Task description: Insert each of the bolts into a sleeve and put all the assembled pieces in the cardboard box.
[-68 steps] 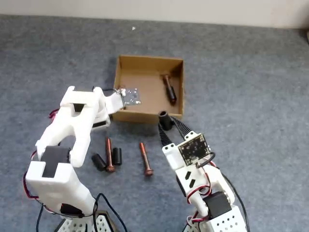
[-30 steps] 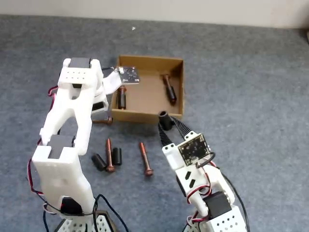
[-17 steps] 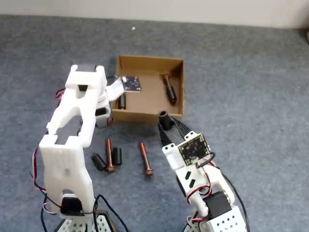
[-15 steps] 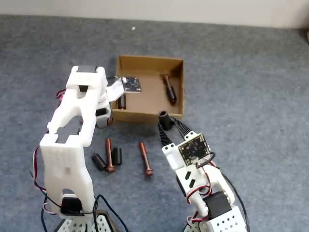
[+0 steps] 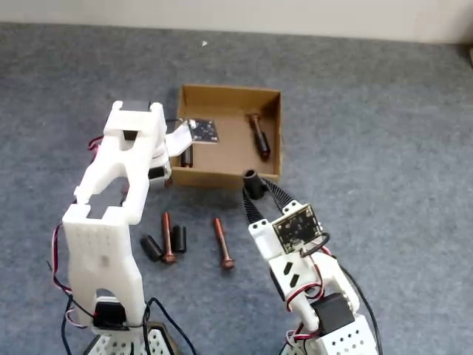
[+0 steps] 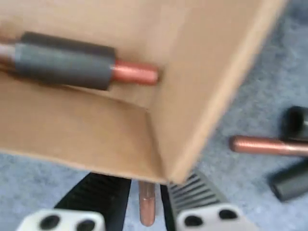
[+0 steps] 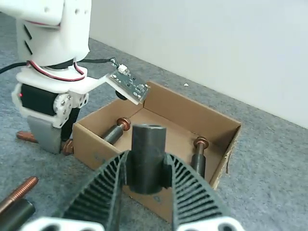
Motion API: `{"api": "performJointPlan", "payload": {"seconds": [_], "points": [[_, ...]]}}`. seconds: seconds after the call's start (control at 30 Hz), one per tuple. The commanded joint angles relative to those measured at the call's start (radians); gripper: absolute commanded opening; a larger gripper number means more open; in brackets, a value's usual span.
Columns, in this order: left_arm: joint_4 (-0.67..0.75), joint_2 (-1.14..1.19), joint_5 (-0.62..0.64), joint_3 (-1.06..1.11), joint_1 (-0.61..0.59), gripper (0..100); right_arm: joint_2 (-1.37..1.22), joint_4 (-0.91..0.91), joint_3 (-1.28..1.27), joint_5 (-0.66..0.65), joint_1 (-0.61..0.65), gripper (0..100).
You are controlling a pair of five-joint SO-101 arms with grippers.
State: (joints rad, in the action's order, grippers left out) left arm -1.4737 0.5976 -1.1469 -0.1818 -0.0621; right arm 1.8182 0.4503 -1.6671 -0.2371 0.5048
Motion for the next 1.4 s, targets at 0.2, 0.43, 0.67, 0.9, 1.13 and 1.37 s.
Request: {"api": "performJointPlan", "payload": {"seconds": [0.2,0.43,0.67,0.9,1.13,1.37], "points": [[-0.123,-0.406,-0.006,0.133,-0.004,0,0.019,-0.012,-0.027,-0.005,-0.010,0.5],[-0.021,-0.809,0.219,0.338,0.015,0,0.019,-0.010,-0.022,-0.005,-0.010,0.5],[0.238,-1.084,0.623,0.527,0.116,0,0.021,0.096,0.016,0.014,-0.002,0.5],[0.423,-1.136,0.907,0.631,0.242,0,0.021,0.151,0.074,0.087,0.031,0.5],[0.486,-1.144,1.117,0.676,0.366,0,0.021,0.231,0.154,0.089,0.148,0.5],[0.491,-1.247,1.201,0.713,0.435,0,0.021,0.231,0.168,0.089,0.147,0.5]]}}
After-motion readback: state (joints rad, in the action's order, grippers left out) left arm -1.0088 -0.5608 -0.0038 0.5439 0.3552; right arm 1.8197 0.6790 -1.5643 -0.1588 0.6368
